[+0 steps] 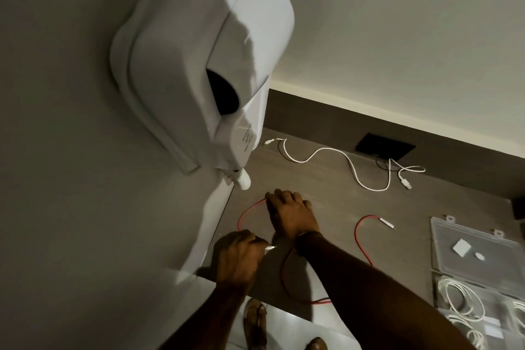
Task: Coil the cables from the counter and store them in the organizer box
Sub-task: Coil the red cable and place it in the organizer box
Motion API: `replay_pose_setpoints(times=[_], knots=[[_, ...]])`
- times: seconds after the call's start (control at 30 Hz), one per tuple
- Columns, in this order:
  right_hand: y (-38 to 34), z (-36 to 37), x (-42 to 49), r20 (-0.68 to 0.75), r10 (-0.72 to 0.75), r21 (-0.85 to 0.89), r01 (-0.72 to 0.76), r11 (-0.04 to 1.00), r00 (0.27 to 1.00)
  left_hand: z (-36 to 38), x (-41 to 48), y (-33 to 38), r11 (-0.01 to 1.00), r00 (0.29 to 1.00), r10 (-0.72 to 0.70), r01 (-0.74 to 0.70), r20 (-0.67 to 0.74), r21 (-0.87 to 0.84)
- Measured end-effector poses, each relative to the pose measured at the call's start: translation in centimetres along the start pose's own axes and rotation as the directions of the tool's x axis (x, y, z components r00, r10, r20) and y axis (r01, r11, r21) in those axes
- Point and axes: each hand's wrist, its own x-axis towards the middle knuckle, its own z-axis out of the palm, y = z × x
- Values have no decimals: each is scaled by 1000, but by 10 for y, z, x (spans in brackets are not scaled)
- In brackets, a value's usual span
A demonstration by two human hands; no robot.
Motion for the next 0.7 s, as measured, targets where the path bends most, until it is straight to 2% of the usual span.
replay_pose_setpoints(times=[0.1, 0.17, 0.3, 0.4, 0.47, 0.53, 0.63, 0.7], knots=[[6, -8, 1, -26, -50, 7, 50, 999, 998, 1, 1, -7, 985, 996, -92, 91, -3, -150], [13, -17, -4, -71, -18, 83, 24, 996, 997, 0, -3, -9, 937, 986, -166, 150, -27, -317], [38, -36, -27, -123, 199, 262, -161, 951, 972, -20, -5, 6, 689, 913, -397, 229, -92, -688], [58, -49, -51, -107, 287, 277, -249, 928, 952, -53, 3, 26, 485, 882, -457, 137, -117, -864], [68, -58, -64, -74, 310, 260, -282, 923, 948, -82, 10, 43, 354, 905, -421, 105, -57, -929], [71, -70, -78, -116, 300, 294, -255, 921, 947, -109, 15, 63, 254, 950, -312, 108, 25, -961], [70, -94, -92, -276, 93, 255, -21, 967, 957, -140, 22, 88, 212, 991, -116, 90, 66, -973], [73, -113, -102, -358, -25, 275, 131, 952, 933, -159, 22, 102, 172, 997, -14, 75, 73, -982]])
